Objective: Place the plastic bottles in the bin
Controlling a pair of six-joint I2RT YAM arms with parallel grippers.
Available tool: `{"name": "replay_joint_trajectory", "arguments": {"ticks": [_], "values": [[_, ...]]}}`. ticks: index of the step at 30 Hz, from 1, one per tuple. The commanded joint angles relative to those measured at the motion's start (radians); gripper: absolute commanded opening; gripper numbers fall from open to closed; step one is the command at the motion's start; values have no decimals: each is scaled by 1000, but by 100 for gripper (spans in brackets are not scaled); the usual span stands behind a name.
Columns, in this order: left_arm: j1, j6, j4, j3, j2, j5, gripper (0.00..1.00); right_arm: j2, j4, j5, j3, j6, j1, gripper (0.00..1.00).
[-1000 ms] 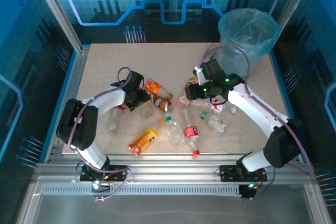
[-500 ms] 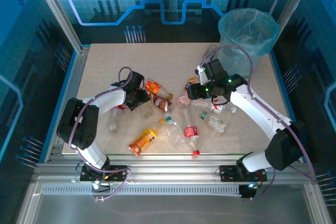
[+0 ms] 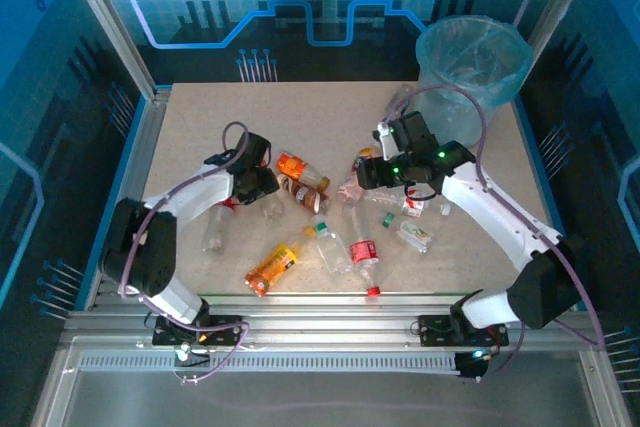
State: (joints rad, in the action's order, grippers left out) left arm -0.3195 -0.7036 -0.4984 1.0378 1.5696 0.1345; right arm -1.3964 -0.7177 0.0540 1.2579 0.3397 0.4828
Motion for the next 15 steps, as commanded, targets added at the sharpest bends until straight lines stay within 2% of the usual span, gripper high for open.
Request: {"name": "replay_joint_trajectory", "arguments": {"ticks": [1,6,9,12,15], "values": [[-16,92,-26,51,-144,84,41,55,-13,12,43,3,-10,67],[-88,277,25,74,-304,167,38,129,36,53,35,-2,-12,67],[-167,421,68,78,-382,223,35,197,79,86,22,-14,-13,67],[-260,593,136,60,-447,241,25,272,126,130,5,-40,-15,67],[-372,771,204,26,-502,243,25,361,175,172,-16,-68,-16,68]]}}
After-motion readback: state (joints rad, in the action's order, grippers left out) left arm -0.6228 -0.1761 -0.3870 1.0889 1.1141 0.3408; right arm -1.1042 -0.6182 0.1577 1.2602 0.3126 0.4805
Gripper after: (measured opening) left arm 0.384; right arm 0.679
